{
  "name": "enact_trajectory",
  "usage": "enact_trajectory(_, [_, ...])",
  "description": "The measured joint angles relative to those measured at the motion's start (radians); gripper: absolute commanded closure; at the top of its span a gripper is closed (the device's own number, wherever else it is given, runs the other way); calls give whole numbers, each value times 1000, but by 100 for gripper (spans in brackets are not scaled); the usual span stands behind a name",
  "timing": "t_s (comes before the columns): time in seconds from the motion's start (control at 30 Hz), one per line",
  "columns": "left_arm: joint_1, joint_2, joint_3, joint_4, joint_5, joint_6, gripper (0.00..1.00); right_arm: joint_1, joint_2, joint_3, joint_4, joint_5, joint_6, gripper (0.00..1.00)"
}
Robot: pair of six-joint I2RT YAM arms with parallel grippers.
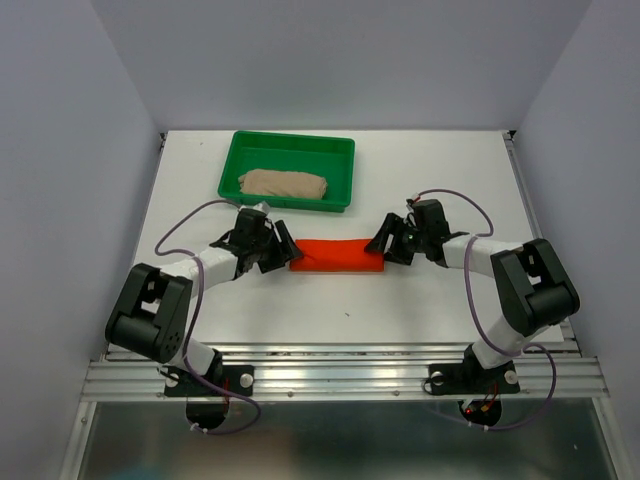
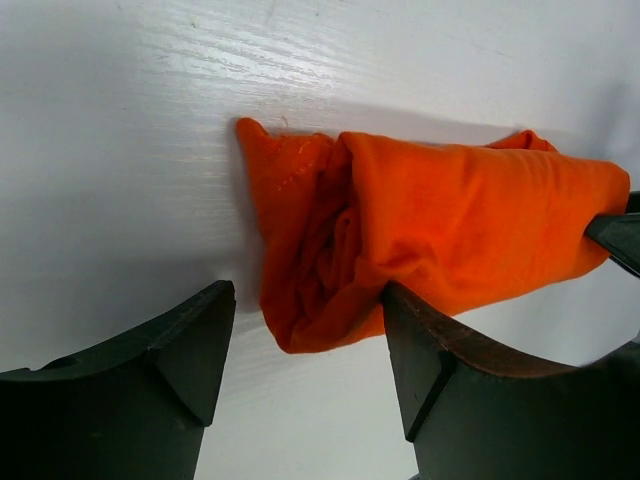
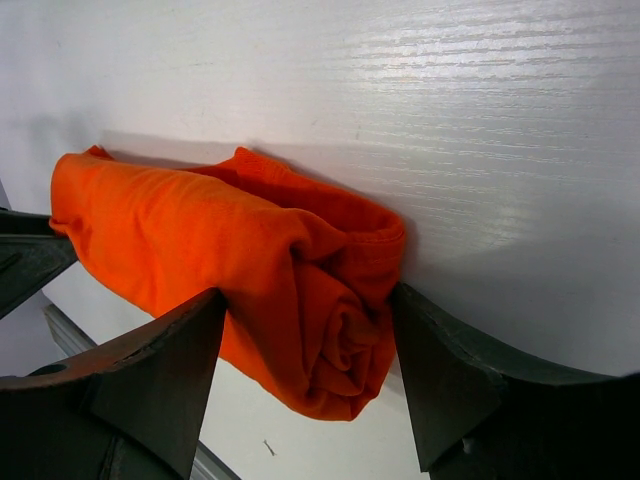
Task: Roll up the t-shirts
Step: Pick up the T-shirt from the center of the board.
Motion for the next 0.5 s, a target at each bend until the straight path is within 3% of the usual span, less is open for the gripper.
enact_trajectory(0.5, [6, 119, -10, 188, 73, -37, 34, 0, 0, 0, 3, 0, -3, 24])
